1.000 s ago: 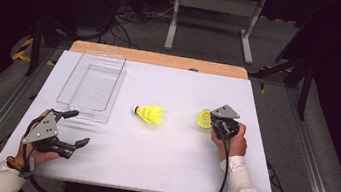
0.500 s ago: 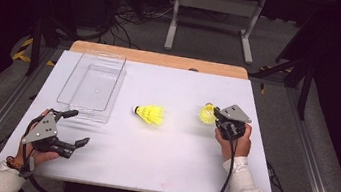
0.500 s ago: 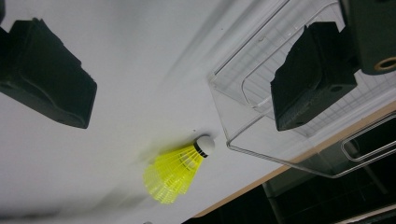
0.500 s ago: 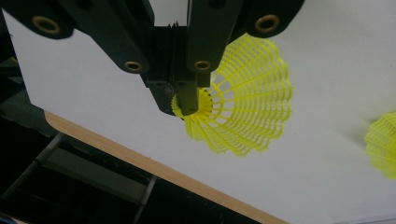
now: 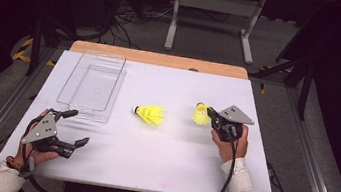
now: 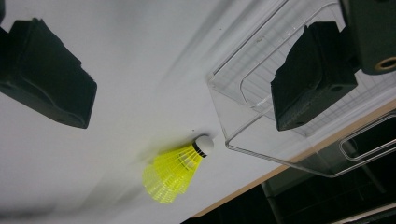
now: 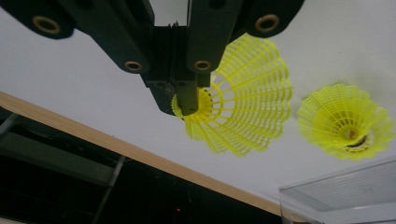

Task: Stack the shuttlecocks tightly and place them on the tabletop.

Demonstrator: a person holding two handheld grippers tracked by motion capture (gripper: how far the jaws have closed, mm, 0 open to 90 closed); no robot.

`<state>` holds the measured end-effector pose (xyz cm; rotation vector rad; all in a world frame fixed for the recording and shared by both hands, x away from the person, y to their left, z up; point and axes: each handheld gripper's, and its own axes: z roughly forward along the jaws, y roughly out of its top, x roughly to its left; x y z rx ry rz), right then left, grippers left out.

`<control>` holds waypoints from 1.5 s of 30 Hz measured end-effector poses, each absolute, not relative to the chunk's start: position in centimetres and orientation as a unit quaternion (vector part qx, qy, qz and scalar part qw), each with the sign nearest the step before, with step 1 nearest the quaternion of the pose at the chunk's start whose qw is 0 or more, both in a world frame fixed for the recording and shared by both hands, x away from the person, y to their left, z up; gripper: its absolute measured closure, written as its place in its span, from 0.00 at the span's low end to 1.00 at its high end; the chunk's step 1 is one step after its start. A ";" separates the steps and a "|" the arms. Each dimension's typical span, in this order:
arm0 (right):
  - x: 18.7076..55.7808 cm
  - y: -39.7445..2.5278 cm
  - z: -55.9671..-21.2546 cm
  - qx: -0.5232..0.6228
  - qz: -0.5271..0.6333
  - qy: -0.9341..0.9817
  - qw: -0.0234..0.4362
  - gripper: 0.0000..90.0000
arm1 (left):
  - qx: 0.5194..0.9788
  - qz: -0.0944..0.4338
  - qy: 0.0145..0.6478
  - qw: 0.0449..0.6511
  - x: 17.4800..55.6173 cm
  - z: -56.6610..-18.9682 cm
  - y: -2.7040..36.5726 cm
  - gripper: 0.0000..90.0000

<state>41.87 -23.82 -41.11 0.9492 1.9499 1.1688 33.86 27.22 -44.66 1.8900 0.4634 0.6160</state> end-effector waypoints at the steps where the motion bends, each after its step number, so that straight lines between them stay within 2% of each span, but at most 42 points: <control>1: 41.8 -23.7 -41.1 0.360 0.453 0.747 0.327 1.00 | 0.789 0.258 0.194 0.523 33.9 -44.7 27.2 0.09; 20: 41.3 -19.9 -42.2 0.294 0.478 0.789 0.251 1.00 | 0.791 0.258 0.192 0.521 33.9 -44.7 27.2 0.09; 35: 42.6 -16.1 -43.6 0.243 0.477 0.821 0.197 1.00 | 0.793 0.256 0.191 0.519 34.0 -44.8 27.2 0.09; 45: 43.6 -15.4 -44.6 0.241 0.455 0.836 0.191 0.97 | 0.796 0.254 0.189 0.517 34.0 -44.9 27.1 0.09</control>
